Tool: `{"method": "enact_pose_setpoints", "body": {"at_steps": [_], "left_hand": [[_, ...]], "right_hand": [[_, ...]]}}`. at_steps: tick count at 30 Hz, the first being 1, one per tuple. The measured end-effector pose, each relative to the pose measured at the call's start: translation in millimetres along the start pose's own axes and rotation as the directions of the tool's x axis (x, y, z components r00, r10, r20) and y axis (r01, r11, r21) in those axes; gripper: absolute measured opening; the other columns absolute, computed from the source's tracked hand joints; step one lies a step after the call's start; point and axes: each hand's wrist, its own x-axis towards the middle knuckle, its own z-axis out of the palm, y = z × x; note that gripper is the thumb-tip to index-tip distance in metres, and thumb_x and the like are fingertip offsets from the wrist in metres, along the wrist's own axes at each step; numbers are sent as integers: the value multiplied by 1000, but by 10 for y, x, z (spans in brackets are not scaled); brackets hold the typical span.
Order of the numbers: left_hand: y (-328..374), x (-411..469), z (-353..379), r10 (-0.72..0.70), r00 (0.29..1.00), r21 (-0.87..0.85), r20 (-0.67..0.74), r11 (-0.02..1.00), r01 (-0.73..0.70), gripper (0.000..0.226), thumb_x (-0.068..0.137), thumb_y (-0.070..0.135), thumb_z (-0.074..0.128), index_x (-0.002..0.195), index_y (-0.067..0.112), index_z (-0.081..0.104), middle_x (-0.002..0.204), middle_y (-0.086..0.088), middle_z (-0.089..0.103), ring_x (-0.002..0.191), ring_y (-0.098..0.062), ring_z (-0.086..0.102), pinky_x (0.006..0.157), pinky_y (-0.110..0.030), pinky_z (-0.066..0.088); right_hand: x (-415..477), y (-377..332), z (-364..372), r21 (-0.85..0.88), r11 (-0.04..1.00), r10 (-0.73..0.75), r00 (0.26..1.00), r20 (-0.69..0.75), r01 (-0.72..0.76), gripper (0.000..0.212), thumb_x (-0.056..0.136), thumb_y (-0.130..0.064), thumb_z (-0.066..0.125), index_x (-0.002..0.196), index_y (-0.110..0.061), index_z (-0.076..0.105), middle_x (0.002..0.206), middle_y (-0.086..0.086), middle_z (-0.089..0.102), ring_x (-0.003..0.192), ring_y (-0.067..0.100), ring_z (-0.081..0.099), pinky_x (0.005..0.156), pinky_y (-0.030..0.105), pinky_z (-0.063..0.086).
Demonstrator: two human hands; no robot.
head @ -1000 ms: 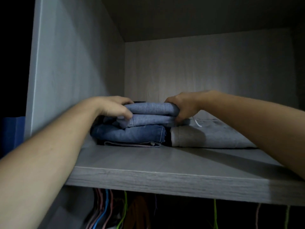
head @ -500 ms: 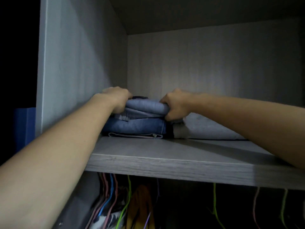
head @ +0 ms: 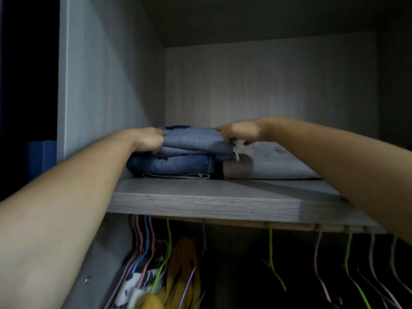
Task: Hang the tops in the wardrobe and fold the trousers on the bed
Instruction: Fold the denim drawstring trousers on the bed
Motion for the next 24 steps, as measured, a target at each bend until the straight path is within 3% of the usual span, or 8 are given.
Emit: {"method": "enact_pose_setpoints", "body": {"at_steps": [3, 5, 7, 9, 13, 18, 21, 24], "left_hand": [[223, -96, -152, 61, 953, 11, -297, 998, -61, 44, 100, 18, 33, 140, 12, 49, 151, -14, 42, 134, -32, 43, 112, -45, 33], [415, -204, -222, 130, 844, 66, -520, 991, -112, 50, 101, 35, 27, 149, 26, 37, 161, -5, 26, 146, -30, 26, 118, -57, 14], [609, -330, -197, 250, 730, 188, -637, 968, -167, 56, 98, 46, 21, 151, 30, 31, 162, -6, 21, 148, -30, 19, 116, -62, 8], [745, -436, -111, 337, 678, 305, -653, 937, -172, 60, 98, 53, 17, 152, 29, 27, 162, -10, 19, 149, -32, 16, 115, -64, 7], [1027, -534, 206, 425, 667, 415, -611, 890, -187, 66, 98, 58, 17, 156, 26, 14, 164, -14, 7, 150, -35, 7, 115, -65, 6], [1301, -494, 249, 457, 626, 383, -631, 886, -260, 72, 95, 64, 12, 156, 27, 6, 164, -15, -3, 150, -37, 0, 114, -68, 3], [1516, -755, 238, 429, 649, 285, -628, 903, -322, 68, 97, 60, 18, 153, 22, 22, 162, -17, 14, 148, -38, 15, 114, -65, 12], [1805, -1155, 294, 501, 607, 315, -617, 864, -392, 59, 99, 54, 23, 141, 18, 44, 147, -16, 44, 132, -36, 44, 107, -54, 32]], "right_hand": [[-175, 271, -292, -203, 976, 18, 954, -298, -82, 54, 105, -44, 30, 155, -25, 29, 162, 6, 26, 149, 27, 24, 119, 42, 18], [-331, 455, -402, -294, 939, 43, 907, -419, -180, 61, 102, -58, 30, 155, -27, 30, 162, 9, 27, 147, 30, 27, 118, 43, 22], [-539, 624, -416, -345, 902, 56, 863, -502, -259, 66, 98, -65, 30, 154, -30, 29, 162, 10, 26, 145, 33, 31, 116, 47, 28], [-792, 743, -381, -379, 878, 22, 814, -581, -294, 66, 97, -67, 31, 153, -32, 29, 161, 9, 26, 144, 32, 32, 114, 50, 33], [-1409, 986, -215, -454, 804, 12, 775, -632, -383, 65, 97, -63, 36, 153, -31, 30, 162, 10, 24, 144, 33, 31, 110, 51, 35], [-2092, 1260, -242, -484, 687, 124, 743, -657, -542, 66, 98, -59, 39, 156, -30, 25, 165, 10, 15, 149, 32, 21, 114, 50, 29], [-2471, 1215, -318, -439, 689, 149, 706, -692, -576, 63, 98, -59, 40, 153, -29, 31, 162, 11, 24, 145, 34, 31, 110, 51, 35], [-2948, 1082, -320, -469, 690, 59, 689, -722, -551, 50, 98, -55, 41, 141, -32, 47, 144, 9, 50, 128, 33, 51, 93, 46, 47]]}}
